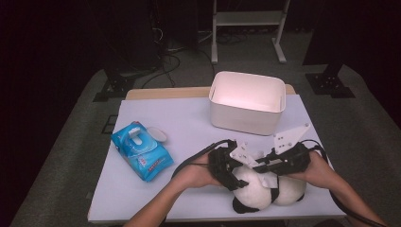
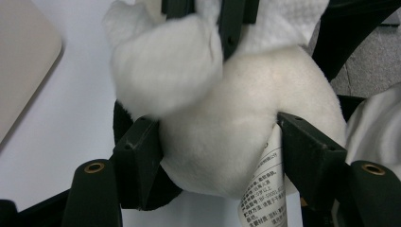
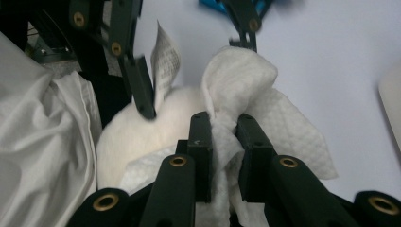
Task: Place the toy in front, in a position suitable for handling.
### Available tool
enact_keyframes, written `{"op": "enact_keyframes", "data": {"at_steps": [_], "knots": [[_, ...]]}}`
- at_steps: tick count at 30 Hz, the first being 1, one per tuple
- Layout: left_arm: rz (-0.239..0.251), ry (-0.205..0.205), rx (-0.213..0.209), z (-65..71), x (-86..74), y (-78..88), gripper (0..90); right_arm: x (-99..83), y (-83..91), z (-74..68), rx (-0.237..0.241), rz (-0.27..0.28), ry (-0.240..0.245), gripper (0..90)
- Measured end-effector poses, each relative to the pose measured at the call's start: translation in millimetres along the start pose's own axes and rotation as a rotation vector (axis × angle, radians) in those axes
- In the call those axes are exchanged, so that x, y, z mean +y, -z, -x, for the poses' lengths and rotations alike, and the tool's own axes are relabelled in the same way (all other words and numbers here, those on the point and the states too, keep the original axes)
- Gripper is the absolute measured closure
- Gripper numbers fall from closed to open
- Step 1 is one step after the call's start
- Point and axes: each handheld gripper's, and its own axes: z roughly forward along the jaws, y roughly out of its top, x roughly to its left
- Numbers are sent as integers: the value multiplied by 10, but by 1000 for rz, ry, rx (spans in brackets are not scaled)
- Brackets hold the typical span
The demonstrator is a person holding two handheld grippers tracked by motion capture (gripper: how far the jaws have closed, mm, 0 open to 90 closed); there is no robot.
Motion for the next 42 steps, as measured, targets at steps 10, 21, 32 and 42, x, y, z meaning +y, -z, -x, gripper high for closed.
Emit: {"op": "enact_keyframes", "data": {"at_steps": [10,21,32,42], "knots": [[8,59,-37,-99,60,-11,225,-502,200,-33,-42,16,-119,775],[-13,191,-123,-254,138,-226,159,-539,127,-131,-58,15,-103,776],[-49,16,-58,-270,285,-88,558,-522,188,-67,-88,56,-100,778],[-116,-112,48,-534,376,138,588,-321,158,220,-132,99,-94,781]]}}
